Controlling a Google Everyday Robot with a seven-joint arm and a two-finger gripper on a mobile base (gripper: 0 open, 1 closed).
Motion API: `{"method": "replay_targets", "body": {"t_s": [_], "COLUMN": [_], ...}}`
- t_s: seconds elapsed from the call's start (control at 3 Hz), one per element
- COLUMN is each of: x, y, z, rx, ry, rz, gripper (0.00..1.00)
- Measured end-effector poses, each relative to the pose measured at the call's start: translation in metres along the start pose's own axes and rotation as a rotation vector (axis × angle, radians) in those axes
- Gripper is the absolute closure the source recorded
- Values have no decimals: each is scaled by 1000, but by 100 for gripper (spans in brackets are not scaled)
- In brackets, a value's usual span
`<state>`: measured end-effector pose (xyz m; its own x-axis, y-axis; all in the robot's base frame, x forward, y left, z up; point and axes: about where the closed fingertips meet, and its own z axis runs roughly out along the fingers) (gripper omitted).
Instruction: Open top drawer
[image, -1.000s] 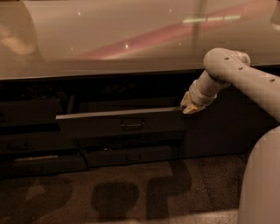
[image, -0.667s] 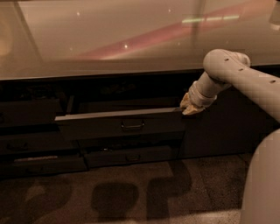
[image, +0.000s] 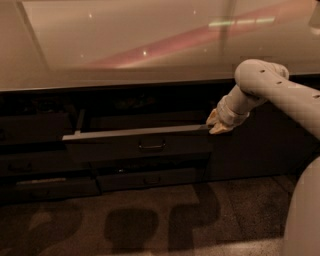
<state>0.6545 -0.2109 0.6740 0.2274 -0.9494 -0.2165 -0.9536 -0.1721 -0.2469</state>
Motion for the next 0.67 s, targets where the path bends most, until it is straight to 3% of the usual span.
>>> {"method": "replay_targets", "body": {"t_s": [0.33,0.67], "x": [-8,-25], "y": [3,17], "z": [-13,-44], "rx": [39,139], "ry": [-26,-59], "rz": [-22,-100], "gripper": [100,100]}}
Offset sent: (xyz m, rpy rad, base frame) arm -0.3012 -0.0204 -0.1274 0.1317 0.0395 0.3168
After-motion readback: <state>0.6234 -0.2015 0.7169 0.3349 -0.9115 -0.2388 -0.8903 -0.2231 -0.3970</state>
